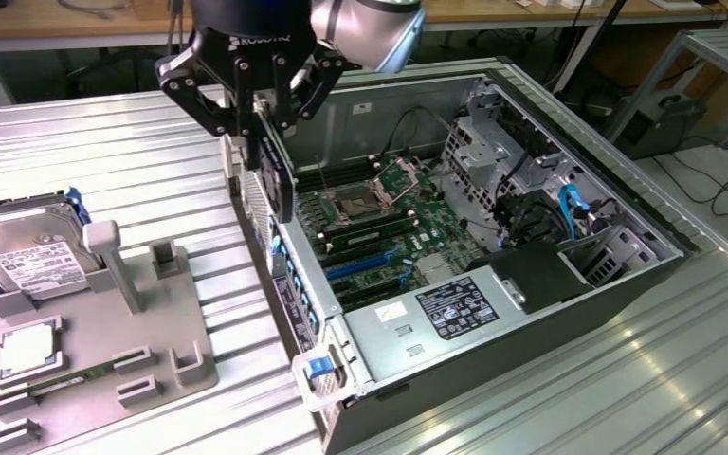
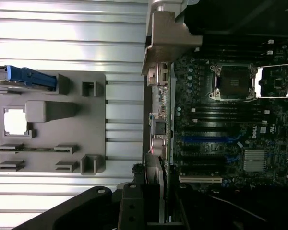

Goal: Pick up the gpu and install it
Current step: 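Pick up the gpu and move the gpu toward the slot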

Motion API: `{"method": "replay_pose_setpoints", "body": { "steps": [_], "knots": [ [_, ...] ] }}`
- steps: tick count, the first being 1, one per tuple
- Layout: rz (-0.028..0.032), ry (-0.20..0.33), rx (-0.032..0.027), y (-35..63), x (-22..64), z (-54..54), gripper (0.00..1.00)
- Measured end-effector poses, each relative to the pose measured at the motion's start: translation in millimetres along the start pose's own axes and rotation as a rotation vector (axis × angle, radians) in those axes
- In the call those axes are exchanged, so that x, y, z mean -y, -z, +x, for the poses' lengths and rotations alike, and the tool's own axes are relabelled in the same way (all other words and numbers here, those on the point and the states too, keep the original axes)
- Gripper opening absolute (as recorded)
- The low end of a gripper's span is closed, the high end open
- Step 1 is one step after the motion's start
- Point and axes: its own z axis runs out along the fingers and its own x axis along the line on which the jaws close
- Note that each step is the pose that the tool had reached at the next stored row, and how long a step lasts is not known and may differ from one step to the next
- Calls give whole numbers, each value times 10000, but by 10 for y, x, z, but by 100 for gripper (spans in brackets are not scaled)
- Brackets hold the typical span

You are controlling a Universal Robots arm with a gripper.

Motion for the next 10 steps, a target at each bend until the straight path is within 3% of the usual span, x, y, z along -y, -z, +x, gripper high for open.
{"method": "replay_pose_setpoints", "body": {
  "steps": [10],
  "knots": [
    [-2,50,0,-6,3,-148,28]
  ]
}}
